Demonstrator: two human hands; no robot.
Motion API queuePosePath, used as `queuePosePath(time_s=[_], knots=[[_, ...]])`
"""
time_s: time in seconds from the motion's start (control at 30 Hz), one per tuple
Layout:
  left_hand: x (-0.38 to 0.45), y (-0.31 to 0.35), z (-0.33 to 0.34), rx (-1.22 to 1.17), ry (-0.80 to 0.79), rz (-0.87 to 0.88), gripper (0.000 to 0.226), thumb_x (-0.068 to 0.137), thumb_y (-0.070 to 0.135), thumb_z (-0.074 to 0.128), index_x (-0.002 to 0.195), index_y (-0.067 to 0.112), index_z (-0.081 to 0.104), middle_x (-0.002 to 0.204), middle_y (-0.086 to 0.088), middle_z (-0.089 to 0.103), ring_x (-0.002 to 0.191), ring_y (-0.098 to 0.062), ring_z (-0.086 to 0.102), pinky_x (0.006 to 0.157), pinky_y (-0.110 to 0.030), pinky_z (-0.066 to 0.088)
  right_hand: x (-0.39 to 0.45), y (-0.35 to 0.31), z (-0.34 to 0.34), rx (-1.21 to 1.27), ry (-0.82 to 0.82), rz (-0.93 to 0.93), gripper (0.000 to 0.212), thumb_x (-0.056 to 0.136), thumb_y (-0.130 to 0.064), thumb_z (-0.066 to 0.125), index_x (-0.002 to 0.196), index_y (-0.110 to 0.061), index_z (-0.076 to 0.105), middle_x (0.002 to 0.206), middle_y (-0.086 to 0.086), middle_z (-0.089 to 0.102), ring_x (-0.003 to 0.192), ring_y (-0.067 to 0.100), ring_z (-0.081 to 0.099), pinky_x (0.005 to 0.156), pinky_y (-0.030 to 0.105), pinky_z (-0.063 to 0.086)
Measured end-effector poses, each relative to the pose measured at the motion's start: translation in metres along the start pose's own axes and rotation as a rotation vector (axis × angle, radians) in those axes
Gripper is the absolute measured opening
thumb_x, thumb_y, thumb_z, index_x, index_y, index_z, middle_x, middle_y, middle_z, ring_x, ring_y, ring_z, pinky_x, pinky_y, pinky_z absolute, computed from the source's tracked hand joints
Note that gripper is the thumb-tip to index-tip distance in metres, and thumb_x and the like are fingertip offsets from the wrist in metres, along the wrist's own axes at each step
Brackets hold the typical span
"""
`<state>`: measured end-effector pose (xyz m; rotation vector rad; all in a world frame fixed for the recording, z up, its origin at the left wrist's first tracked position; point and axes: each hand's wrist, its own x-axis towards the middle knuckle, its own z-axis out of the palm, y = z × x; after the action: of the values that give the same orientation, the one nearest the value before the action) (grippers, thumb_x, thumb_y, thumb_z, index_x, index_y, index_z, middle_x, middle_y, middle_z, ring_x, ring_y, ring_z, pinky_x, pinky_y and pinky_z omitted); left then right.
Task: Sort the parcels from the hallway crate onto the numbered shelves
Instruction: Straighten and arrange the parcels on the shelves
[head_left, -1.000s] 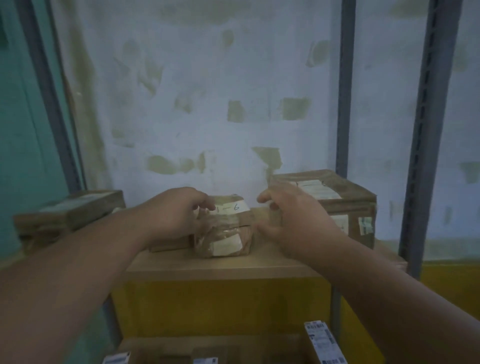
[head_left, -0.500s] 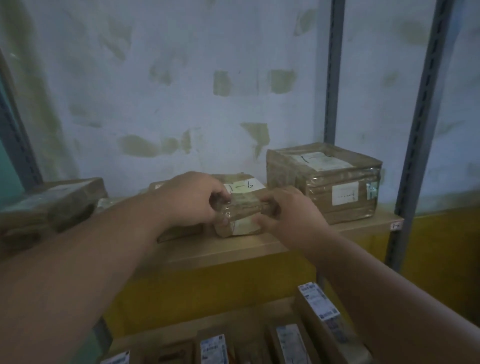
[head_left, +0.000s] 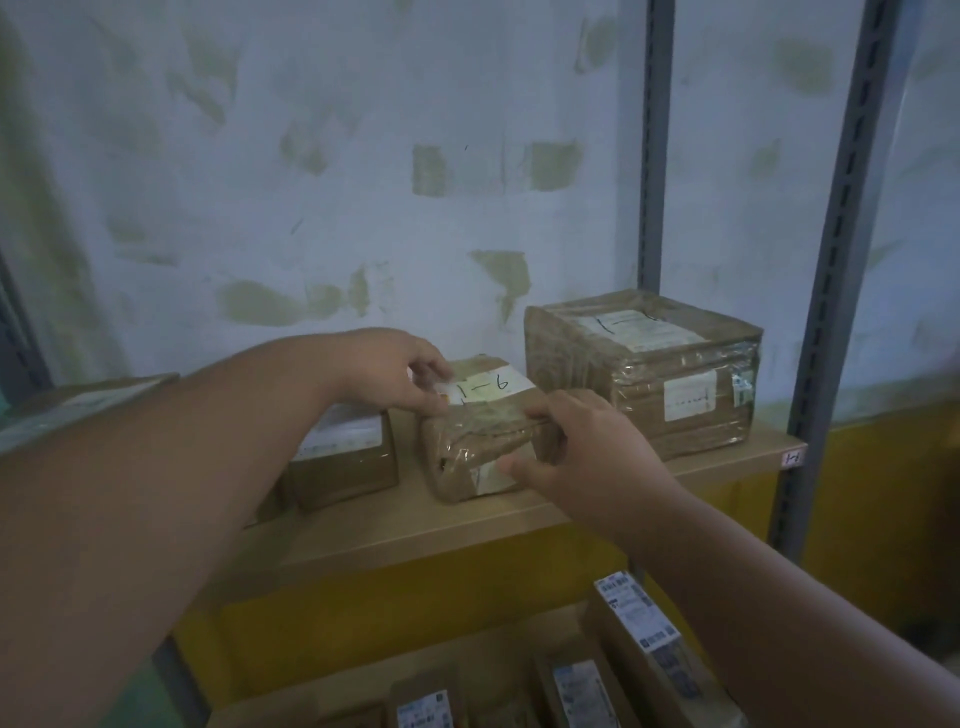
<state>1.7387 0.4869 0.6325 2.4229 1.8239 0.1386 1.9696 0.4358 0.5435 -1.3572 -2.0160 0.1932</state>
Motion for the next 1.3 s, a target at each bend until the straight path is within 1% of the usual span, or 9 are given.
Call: queuePosePath(time_s=[0.1, 0.2, 0.4, 0.7, 0.9, 1.0, 1.07, 1.17, 1.3], knots=[[0.016, 0.005, -0.003, 0.022, -0.116, -0.014, 0.061, 0.08, 0.055, 0.075, 0.136, 0.041, 0.057, 0.139, 0.014, 0.055, 0.126, -0.01, 0.051, 0.101, -0.027, 0.035, 0.001, 0.0, 0.002, 0.018, 0.027, -0.001, 0.059, 0.078, -0.058, 0.073, 0.128, -0.032, 0.056, 0.12, -0.011, 0.052, 0.099, 0.005, 0.052, 0.079, 0.019, 0.042], [0.023, 0.007, 0.001, -0.025, -0.107, 0.002, 0.064, 0.077, 0.052, 0.079, 0.136, 0.041, 0.057, 0.141, 0.012, 0.055, 0.129, -0.011, 0.048, 0.099, -0.025, 0.032, -0.001, 0.002, 0.002, 0.02, 0.059, 0.01, 0.057, 0.077, -0.058, 0.074, 0.126, -0.033, 0.058, 0.121, -0.011, 0.053, 0.101, 0.004, 0.053, 0.083, 0.021, 0.047], [0.028, 0.011, 0.007, -0.032, -0.071, 0.01, 0.066, 0.075, 0.056, 0.078, 0.137, 0.042, 0.057, 0.14, 0.012, 0.055, 0.127, -0.011, 0.049, 0.099, -0.026, 0.034, -0.003, 0.006, -0.005, 0.024, 0.066, 0.028, 0.061, 0.08, -0.054, 0.074, 0.133, -0.031, 0.057, 0.129, -0.012, 0.054, 0.109, 0.004, 0.051, 0.088, 0.02, 0.043], [0.028, 0.008, 0.01, -0.04, -0.022, 0.02, 0.066, 0.074, 0.064, 0.074, 0.135, 0.042, 0.06, 0.13, 0.013, 0.058, 0.122, -0.011, 0.051, 0.103, -0.03, 0.037, -0.004, 0.002, -0.004, -0.034, 0.067, 0.044, 0.051, 0.089, -0.045, 0.068, 0.135, -0.03, 0.054, 0.109, -0.015, 0.049, 0.097, 0.003, 0.048, 0.077, 0.02, 0.037], [0.023, 0.01, 0.01, -0.043, -0.016, 0.016, 0.063, 0.078, 0.061, 0.073, 0.136, 0.04, 0.058, 0.134, 0.012, 0.059, 0.12, -0.01, 0.051, 0.098, -0.028, 0.035, -0.008, -0.004, -0.006, -0.088, 0.086, 0.039, 0.044, 0.088, -0.047, 0.068, 0.126, -0.028, 0.057, 0.11, -0.011, 0.051, 0.093, 0.006, 0.051, 0.077, 0.021, 0.041], [0.013, 0.008, 0.01, -0.061, 0.039, 0.014, 0.058, 0.082, 0.063, 0.067, 0.133, 0.038, 0.061, 0.129, 0.016, 0.062, 0.114, -0.006, 0.055, 0.096, -0.027, 0.039, -0.013, -0.005, -0.007, -0.114, 0.148, -0.007, 0.046, 0.088, -0.049, 0.066, 0.126, -0.025, 0.056, 0.118, -0.007, 0.055, 0.102, 0.01, 0.054, 0.087, 0.023, 0.045], [0.002, 0.009, 0.007, -0.049, 0.091, 0.009, 0.049, 0.086, 0.061, 0.064, 0.129, 0.039, 0.063, 0.128, 0.019, 0.062, 0.111, -0.004, 0.056, 0.094, -0.028, 0.04, -0.015, -0.006, -0.01, -0.13, 0.18, -0.05, 0.047, 0.089, -0.051, 0.065, 0.126, -0.023, 0.056, 0.122, -0.004, 0.056, 0.111, 0.013, 0.051, 0.091, 0.023, 0.041], [-0.019, 0.006, 0.003, -0.067, 0.183, -0.025, 0.037, 0.09, 0.053, 0.063, 0.124, 0.038, 0.065, 0.129, 0.015, 0.062, 0.107, -0.004, 0.06, 0.088, -0.025, 0.043, -0.014, -0.015, -0.014, -0.115, 0.158, -0.121, 0.053, 0.09, -0.051, 0.063, 0.134, -0.023, 0.052, 0.13, -0.005, 0.053, 0.12, 0.014, 0.048, 0.091, 0.021, 0.035], [-0.051, -0.01, 0.001, -0.066, 0.265, -0.121, 0.036, 0.095, 0.044, 0.062, 0.128, 0.032, 0.064, 0.127, 0.012, 0.064, 0.105, -0.006, 0.06, 0.074, -0.013, 0.04, -0.014, -0.039, -0.012, -0.023, 0.114, -0.243, 0.05, 0.09, -0.05, 0.063, 0.132, -0.026, 0.053, 0.132, -0.008, 0.051, 0.117, 0.011, 0.049, 0.087, 0.021, 0.035]])
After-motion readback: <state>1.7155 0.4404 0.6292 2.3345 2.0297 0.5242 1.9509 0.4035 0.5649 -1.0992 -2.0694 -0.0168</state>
